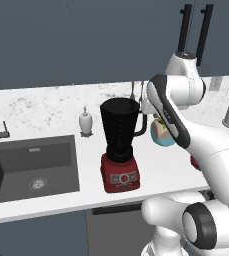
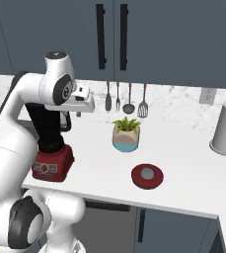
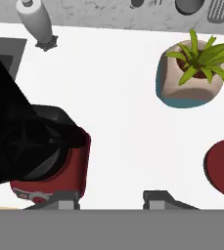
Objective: Close the lid blender by securely placing the lid on top.
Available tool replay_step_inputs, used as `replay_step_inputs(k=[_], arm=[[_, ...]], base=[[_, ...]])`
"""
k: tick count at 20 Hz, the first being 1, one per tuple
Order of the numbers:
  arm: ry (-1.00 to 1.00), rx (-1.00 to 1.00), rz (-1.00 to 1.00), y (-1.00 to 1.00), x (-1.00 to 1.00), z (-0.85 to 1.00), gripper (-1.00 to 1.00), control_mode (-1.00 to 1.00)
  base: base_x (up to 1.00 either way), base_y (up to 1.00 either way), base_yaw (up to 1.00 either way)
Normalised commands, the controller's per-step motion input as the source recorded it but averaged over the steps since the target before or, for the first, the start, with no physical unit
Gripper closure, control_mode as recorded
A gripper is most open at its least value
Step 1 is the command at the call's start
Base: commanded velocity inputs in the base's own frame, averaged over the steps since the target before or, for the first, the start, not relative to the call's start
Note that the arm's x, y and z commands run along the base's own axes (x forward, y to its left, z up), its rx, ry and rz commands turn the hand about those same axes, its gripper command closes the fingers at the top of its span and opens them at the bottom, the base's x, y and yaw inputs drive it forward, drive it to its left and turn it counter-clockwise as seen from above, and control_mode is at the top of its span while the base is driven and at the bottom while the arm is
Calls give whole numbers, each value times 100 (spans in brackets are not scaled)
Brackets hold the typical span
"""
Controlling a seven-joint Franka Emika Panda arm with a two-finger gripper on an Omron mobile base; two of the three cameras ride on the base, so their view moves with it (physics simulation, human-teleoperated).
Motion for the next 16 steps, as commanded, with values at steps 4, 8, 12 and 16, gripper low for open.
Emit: replay_step_inputs(k=[4,8,12,16], arm=[[-2,0,0,0,-22,-2,-100,-100],[-3,9,-12,-36,-65,-31,-100,-100],[-8,19,-19,-97,-39,-41,-100,-100],[2,19,-26,-100,-3,-46,-100,-100]], base=[[0,0,0],[0,0,0],[0,0,0],[0,0,0]])
